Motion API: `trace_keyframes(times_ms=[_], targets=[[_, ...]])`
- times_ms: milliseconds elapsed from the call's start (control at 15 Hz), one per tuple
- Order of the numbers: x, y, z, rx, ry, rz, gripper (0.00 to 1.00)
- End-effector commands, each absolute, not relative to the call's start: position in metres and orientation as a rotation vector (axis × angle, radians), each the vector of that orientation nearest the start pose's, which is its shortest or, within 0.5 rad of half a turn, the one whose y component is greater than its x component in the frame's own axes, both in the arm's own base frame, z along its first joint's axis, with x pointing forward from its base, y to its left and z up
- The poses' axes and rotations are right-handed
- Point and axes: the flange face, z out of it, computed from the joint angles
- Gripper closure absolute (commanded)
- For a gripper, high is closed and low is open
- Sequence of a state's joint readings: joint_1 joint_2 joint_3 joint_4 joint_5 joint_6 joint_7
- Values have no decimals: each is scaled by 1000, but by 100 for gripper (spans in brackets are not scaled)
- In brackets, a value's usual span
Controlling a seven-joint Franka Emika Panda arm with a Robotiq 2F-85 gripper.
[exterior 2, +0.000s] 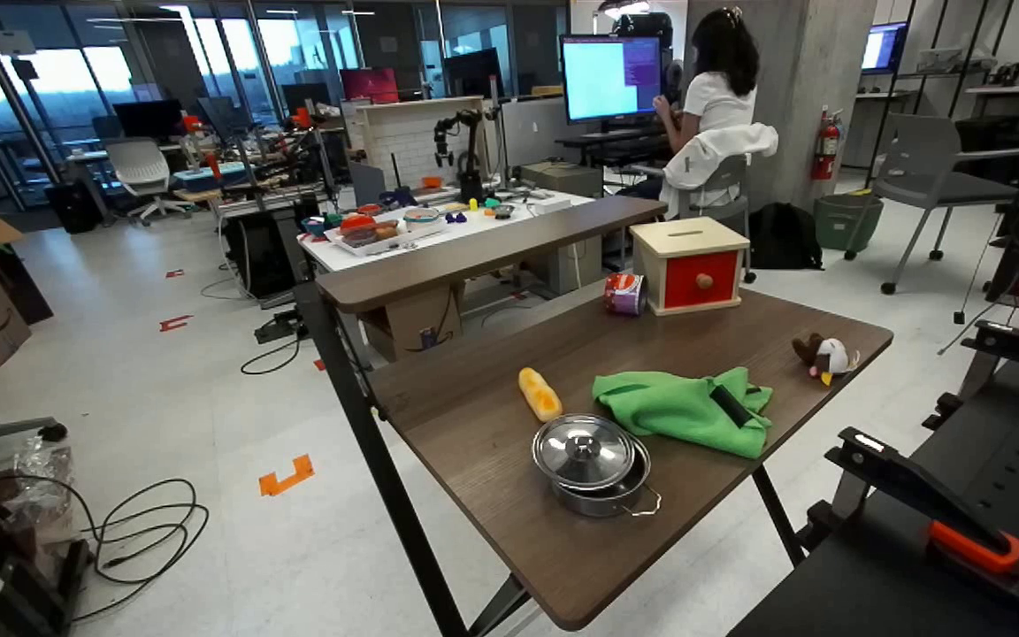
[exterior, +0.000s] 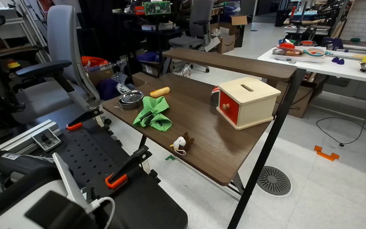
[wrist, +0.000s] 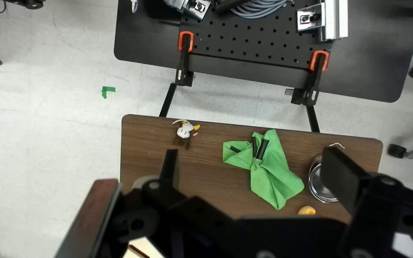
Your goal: Uncover the pot and put the lid on the table
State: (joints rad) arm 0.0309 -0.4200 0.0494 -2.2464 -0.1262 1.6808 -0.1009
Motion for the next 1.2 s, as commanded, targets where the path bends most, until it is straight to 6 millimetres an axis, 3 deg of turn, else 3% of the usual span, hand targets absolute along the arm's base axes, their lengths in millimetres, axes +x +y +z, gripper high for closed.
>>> trace_keyframes(times_ms=[0, 267, 467, 733, 1133], targets=[[431, 44, 497, -3230, -365, 293, 0], [462, 72, 450, -3227, -396, 220, 0], [478, 106, 409, -3217, -468, 127, 0], [483, 151, 359, -3175, -552, 21, 0], [487, 192, 309, -3088, -581, -99, 0]])
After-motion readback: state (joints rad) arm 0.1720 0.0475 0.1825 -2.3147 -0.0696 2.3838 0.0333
